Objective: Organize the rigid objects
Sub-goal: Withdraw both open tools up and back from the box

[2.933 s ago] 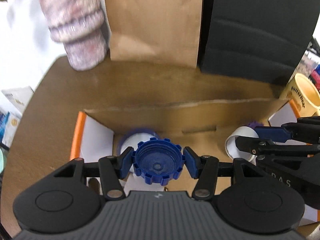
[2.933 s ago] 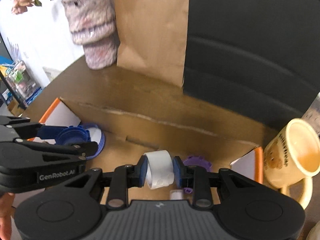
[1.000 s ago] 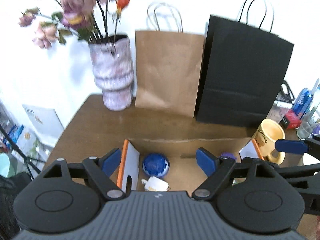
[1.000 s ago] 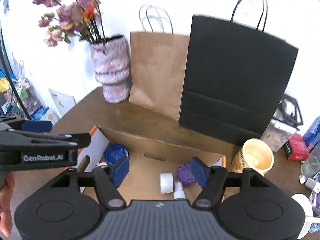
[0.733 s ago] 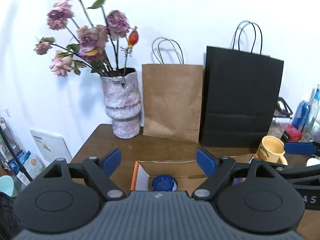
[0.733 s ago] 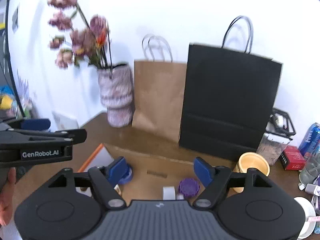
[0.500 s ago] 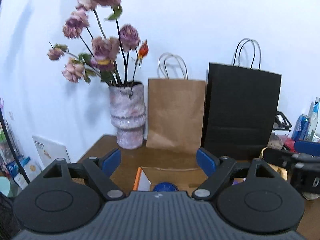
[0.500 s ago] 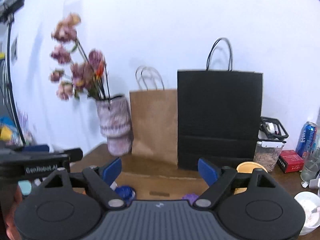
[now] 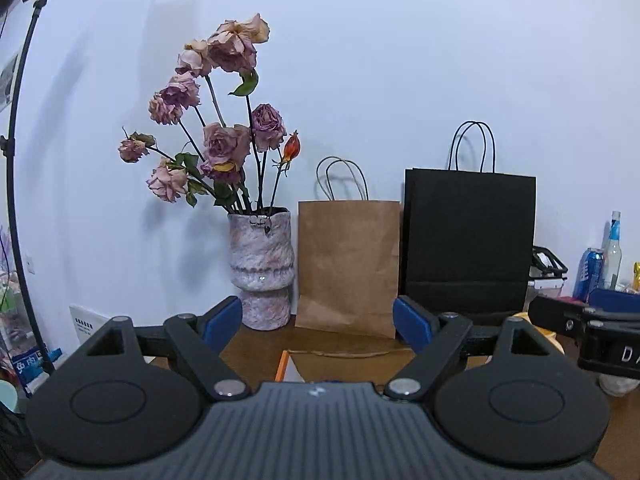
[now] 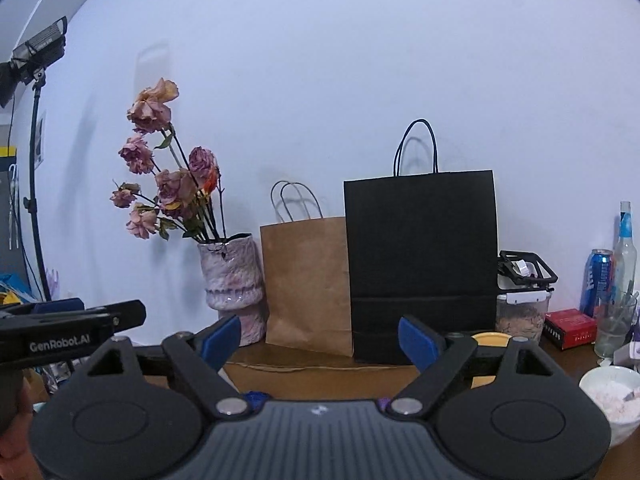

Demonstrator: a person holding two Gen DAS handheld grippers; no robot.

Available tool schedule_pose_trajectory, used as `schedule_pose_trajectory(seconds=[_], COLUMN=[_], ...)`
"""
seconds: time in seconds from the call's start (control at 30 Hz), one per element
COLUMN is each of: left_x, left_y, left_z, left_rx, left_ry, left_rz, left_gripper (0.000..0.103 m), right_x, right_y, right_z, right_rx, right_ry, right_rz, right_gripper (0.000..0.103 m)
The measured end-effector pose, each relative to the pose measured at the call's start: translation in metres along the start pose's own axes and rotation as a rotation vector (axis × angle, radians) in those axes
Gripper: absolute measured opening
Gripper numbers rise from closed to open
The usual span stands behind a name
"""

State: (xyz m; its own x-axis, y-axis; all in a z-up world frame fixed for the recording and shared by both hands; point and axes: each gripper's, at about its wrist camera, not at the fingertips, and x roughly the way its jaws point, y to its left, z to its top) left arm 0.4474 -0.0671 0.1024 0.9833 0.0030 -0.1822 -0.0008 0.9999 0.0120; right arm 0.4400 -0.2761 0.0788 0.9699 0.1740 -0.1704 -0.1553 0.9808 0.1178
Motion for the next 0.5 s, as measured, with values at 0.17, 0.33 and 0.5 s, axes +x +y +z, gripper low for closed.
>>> schedule_pose_trajectory(seconds=[0.17, 0.33, 0.5], left_x=[-0.021, -0.050, -0.077], left_y=[-0.002, -0.003, -0.002], left_z=[-0.014, -0.033, -0.047], left_rx=[0.019, 0.056, 0.047], left_ry=[-0.013, -0.022, 0.014], left_rz=[-0.021, -0.019, -0.029], left_gripper=[0.085, 0.085, 0.085], right_x=[-0.018, -0.041, -0.063], right_y=[0.003, 0.000, 0.001], right_z=[-0.011, -0.028, -0.043], right_rx=[0.000, 0.029, 0.015], right_ry=[-0.005, -0.007, 0.000], right_rz=[-0.001, -0.006, 0.002], right_gripper=[0.086, 0.086, 0.086])
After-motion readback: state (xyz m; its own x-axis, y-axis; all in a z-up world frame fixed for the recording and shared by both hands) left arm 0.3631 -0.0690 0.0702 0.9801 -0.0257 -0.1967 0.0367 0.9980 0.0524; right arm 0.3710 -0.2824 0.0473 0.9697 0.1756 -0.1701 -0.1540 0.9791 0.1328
